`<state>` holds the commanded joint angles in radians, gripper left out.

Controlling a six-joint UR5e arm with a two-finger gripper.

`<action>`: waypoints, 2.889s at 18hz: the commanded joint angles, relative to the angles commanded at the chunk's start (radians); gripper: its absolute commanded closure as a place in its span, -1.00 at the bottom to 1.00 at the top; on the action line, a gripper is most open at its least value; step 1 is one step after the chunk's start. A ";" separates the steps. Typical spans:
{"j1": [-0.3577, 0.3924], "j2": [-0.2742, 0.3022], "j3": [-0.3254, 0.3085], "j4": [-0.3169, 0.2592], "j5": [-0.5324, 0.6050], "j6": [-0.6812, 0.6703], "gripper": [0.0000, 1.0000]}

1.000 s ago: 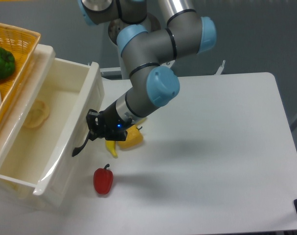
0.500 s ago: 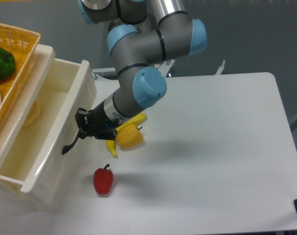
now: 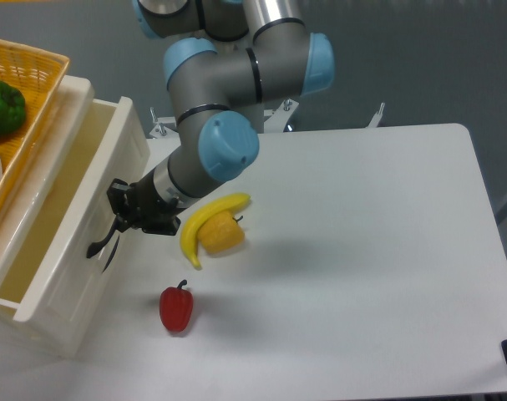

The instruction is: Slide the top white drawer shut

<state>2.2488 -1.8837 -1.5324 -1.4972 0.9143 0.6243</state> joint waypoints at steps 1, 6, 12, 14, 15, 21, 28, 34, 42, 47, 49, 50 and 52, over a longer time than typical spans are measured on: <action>-0.005 -0.002 0.000 0.000 0.000 0.000 0.86; -0.021 -0.003 0.000 0.014 0.000 -0.006 0.86; -0.049 -0.005 0.002 0.038 -0.002 -0.017 0.86; -0.060 -0.005 0.002 0.057 0.000 -0.020 0.85; -0.063 -0.005 0.002 0.064 0.000 -0.020 0.84; -0.069 -0.011 0.002 0.075 0.000 -0.014 0.61; 0.014 -0.006 0.015 0.107 0.024 -0.009 -1.00; 0.101 -0.005 0.049 0.234 0.214 -0.008 -1.00; 0.222 -0.044 0.049 0.364 0.330 0.199 -1.00; 0.302 -0.074 0.049 0.380 0.359 0.498 -1.00; 0.311 -0.081 0.051 0.391 0.403 0.544 -1.00; 0.311 -0.089 0.051 0.396 0.435 0.555 -1.00; 0.313 -0.104 0.051 0.400 0.510 0.572 -1.00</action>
<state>2.5617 -1.9879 -1.4818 -1.0968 1.4247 1.1964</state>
